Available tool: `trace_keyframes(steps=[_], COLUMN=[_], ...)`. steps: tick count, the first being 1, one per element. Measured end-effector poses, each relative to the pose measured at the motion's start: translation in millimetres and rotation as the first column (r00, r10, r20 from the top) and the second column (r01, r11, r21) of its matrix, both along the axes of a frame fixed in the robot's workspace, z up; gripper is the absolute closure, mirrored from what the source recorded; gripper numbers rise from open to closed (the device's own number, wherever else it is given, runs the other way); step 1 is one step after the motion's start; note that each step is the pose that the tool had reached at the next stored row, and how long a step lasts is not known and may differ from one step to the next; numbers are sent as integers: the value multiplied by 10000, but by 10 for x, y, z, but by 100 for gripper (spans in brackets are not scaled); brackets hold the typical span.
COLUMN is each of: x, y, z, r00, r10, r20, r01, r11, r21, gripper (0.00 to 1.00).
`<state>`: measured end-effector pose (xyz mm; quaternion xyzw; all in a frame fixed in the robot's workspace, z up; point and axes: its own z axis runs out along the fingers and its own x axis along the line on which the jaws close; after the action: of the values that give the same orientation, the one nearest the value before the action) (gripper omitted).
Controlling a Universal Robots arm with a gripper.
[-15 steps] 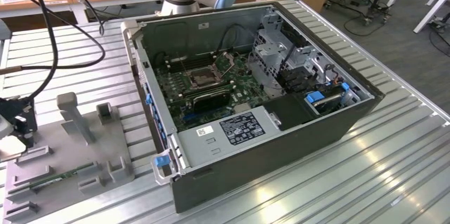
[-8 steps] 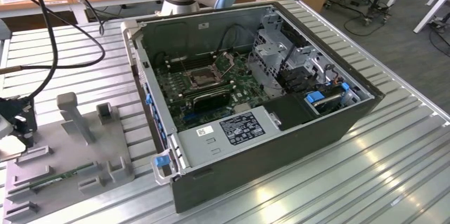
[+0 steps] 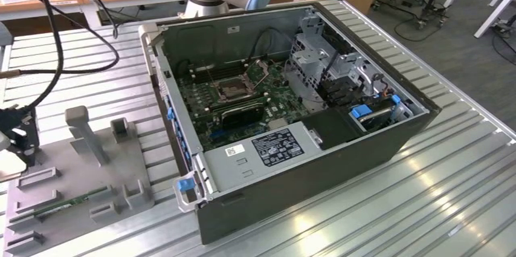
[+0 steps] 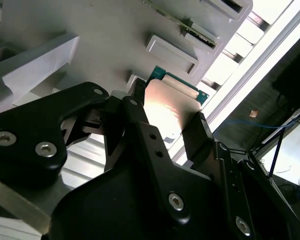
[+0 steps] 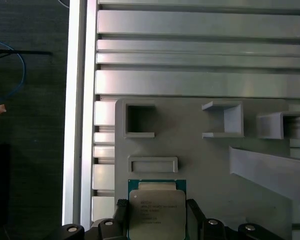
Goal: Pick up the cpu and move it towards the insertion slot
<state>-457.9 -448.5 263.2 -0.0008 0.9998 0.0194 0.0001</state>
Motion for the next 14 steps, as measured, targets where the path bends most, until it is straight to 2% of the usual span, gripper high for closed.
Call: trace_keyframes(steps=[7, 14], x=[0, 0], y=[0, 0], z=[157, 343], r00=[10000, 10000], r10=[1, 0], r20=[0, -1], r01=[-1, 0], r11=[10000, 10000], r21=[0, 3], gripper=[45, 45])
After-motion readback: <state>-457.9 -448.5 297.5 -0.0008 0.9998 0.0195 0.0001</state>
